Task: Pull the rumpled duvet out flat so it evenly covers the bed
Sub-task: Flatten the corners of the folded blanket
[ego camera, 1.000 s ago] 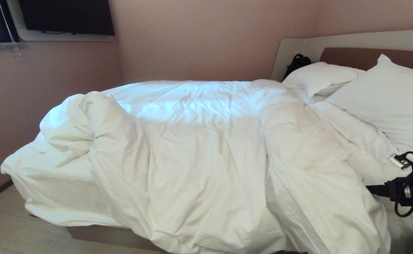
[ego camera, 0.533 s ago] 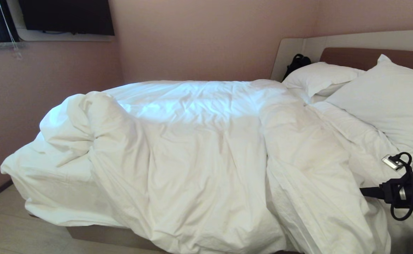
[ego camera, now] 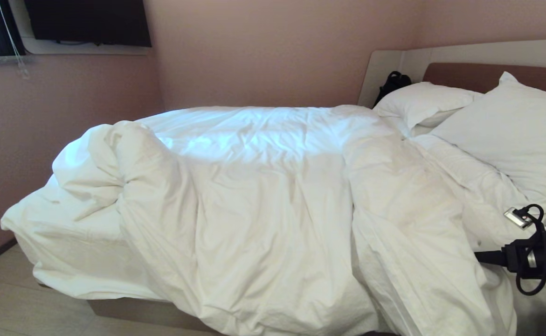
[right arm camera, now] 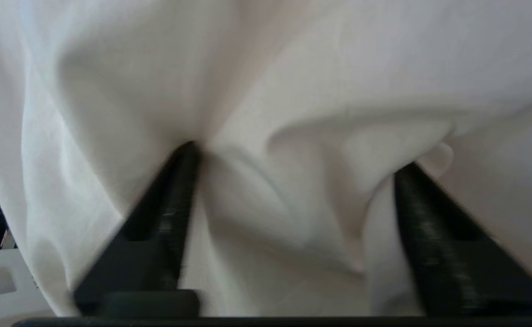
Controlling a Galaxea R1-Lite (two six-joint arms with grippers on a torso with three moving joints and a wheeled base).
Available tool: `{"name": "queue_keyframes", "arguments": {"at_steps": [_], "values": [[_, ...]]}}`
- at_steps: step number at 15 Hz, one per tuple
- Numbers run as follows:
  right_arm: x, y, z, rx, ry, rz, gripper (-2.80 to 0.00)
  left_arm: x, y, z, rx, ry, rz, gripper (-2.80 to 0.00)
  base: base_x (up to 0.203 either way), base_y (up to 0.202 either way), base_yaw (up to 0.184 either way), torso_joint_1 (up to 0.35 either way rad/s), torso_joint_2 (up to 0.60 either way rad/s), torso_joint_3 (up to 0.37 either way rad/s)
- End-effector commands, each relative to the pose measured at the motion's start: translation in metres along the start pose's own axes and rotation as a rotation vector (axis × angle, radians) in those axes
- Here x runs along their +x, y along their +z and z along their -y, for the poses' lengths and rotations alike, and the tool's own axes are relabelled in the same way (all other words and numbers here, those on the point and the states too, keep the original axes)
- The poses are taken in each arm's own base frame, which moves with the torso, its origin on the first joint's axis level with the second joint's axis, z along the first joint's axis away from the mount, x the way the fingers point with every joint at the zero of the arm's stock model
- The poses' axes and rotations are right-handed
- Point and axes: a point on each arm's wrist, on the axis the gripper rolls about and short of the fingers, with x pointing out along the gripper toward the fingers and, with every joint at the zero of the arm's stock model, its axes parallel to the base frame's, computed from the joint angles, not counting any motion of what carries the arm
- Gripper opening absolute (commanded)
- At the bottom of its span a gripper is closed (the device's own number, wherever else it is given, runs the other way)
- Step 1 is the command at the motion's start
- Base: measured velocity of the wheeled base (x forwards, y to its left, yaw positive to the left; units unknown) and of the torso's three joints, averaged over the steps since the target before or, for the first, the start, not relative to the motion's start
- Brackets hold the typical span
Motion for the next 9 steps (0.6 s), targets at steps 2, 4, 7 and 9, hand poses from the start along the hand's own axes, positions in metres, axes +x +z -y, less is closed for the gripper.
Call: {"name": "queue_keyframes", "arguments": {"at_steps": [2,4,7,9], "values": [[-0.0008,-0.0005,-0.0023,-0.008,0.004,0.006,-2.8,0.0001,0.0,0.0,0.0,0.0,-0.001,-2.8,0.0,0.0,0.0,0.0,0.0,0.0],[-0.0005,-0.0025,-0.0029,-0.001,0.006,0.002,-2.8,0.0,0.0,0.0,0.0,0.0,0.0,-2.8,0.0,0.0,0.0,0.0,0.0,0.0],[-0.0024,-0.0029,-0.0053,0.0,0.005,0.004,-2.8,0.0,0.0,0.0,0.0,0.0,0.0,-2.8,0.0,0.0,0.0,0.0,0.0,0.0],[-0.0066,-0.0052,-0.0111,0.005,0.002,0.007,-2.8,0.0,0.0,0.0,0.0,0.0,0.0,-2.8,0.0,0.0,0.0,0.0,0.0,0.0]]}}
